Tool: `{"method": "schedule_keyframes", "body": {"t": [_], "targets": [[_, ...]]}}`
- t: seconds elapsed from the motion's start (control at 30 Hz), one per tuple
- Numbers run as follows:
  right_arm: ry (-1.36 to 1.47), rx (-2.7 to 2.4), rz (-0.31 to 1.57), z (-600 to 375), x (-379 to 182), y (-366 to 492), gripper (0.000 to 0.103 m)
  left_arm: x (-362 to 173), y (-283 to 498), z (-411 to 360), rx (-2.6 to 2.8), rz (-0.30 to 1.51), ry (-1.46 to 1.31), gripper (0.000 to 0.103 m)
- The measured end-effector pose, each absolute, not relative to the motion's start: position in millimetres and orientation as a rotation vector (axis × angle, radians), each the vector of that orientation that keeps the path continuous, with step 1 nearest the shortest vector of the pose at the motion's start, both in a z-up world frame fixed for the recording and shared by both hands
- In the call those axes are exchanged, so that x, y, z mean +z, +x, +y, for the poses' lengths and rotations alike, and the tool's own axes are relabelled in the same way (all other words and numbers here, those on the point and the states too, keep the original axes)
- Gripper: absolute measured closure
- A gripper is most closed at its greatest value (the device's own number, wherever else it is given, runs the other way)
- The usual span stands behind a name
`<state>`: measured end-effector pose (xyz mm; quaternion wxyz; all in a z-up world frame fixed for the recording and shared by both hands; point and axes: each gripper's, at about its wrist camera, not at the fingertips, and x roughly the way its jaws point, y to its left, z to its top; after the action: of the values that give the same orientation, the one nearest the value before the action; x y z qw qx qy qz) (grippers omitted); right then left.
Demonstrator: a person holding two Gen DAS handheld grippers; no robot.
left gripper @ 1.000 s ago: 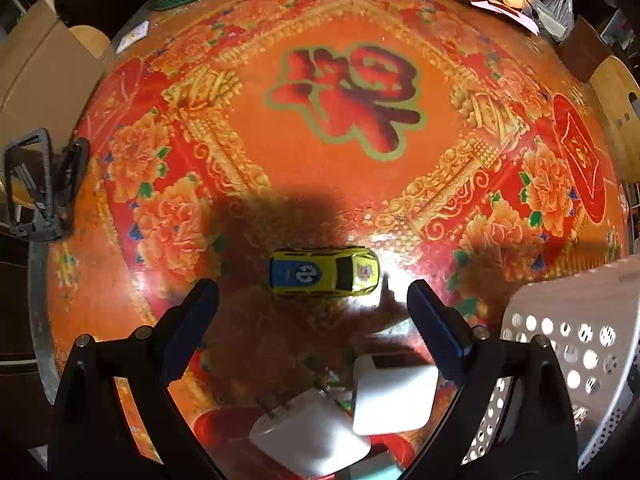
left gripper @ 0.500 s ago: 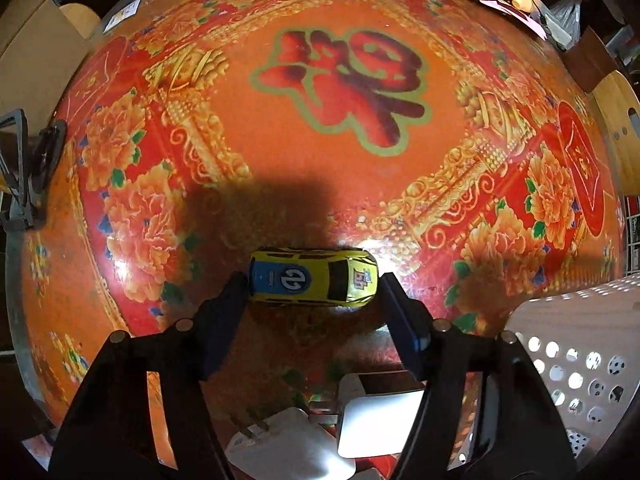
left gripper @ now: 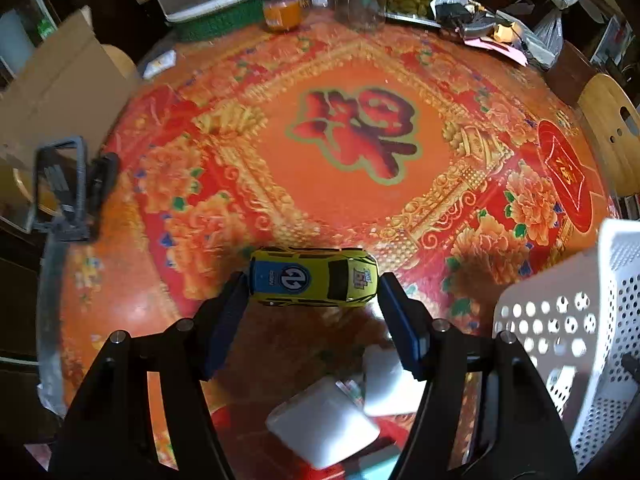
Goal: Organize rigid objects
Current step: 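Move the left tool back and grasp the yellow-blue toy car, then carry the toy car over the basket with the left tool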
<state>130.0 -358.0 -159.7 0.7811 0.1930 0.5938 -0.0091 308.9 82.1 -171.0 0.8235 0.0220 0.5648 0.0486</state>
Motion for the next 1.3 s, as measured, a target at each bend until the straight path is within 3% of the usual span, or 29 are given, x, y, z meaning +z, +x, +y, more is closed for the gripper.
{"method": "schedule_keyframes", "body": {"t": [0.27, 0.6, 0.97, 1.3], "targets": [[0.408, -0.008, 1.285, -357, -160, 130, 0.083, -108, 276, 60, 0.153, 1.122, 0.214, 0.039], [0.405, 0.003, 1.283, -356, -160, 131, 0.082, -44, 236, -50, 0.093, 1.014, 0.394, 0.039], [0.407, 0.003, 1.28, -357, -159, 131, 0.082, -80, 211, -148, -0.072, 1.102, 0.481, 0.039], [0.412, 0.004, 1.274, -358, -157, 131, 0.082, -119, 218, -162, -0.061, 1.155, 0.542, 0.038]]}}
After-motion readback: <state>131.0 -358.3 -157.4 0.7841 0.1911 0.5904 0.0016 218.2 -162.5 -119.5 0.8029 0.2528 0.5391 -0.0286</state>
